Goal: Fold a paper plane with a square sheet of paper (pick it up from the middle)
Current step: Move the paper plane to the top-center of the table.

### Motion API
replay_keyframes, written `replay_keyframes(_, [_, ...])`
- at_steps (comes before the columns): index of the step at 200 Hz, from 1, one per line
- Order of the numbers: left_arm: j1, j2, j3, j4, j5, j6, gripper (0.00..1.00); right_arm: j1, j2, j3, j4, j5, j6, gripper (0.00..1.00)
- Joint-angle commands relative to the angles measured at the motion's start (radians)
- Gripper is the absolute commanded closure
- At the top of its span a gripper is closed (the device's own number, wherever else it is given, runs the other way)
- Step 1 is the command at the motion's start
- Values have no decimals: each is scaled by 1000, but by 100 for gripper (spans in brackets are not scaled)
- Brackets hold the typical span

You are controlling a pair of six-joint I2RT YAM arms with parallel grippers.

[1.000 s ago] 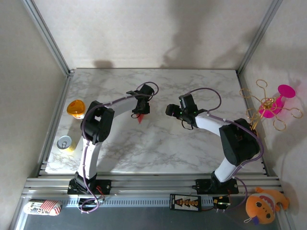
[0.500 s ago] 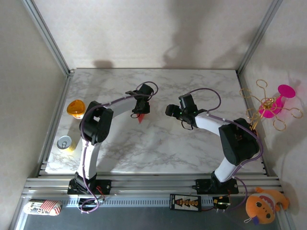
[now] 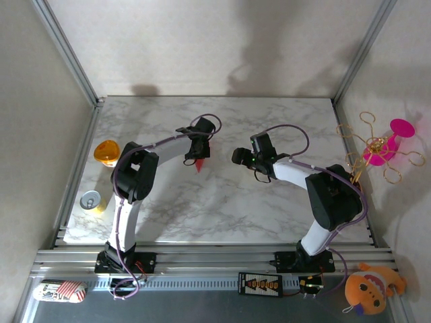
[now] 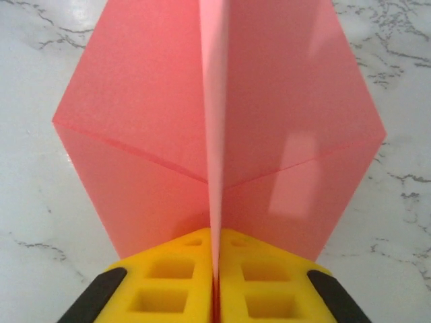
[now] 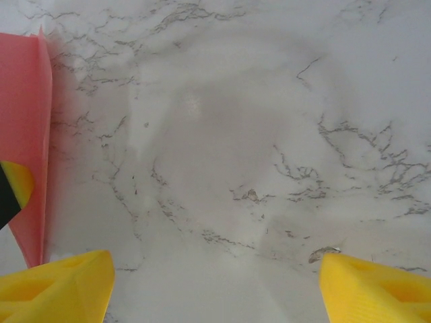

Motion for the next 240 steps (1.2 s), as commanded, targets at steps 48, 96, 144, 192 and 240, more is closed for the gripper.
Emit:
replay_keyframes(48, [10,-48,-12,0,-37,-12,81,-3,25,29,10,-19,13,20])
replay_keyframes(96, [10,-43,-11,3,-32,-7,80,-2,29,33,13,-28,14,21])
replay_keyframes(144, [10,-34,-6,5,-32,-3,84,-3,37,35,15,-38,15,22])
replay_keyframes(192, [10,-25,15,12,-35,3,92,-3,43,43,12,-42,15,23])
replay_keyframes(240, [20,16,82,29,-30,4,92,-3,49,43,10,-40,15,23])
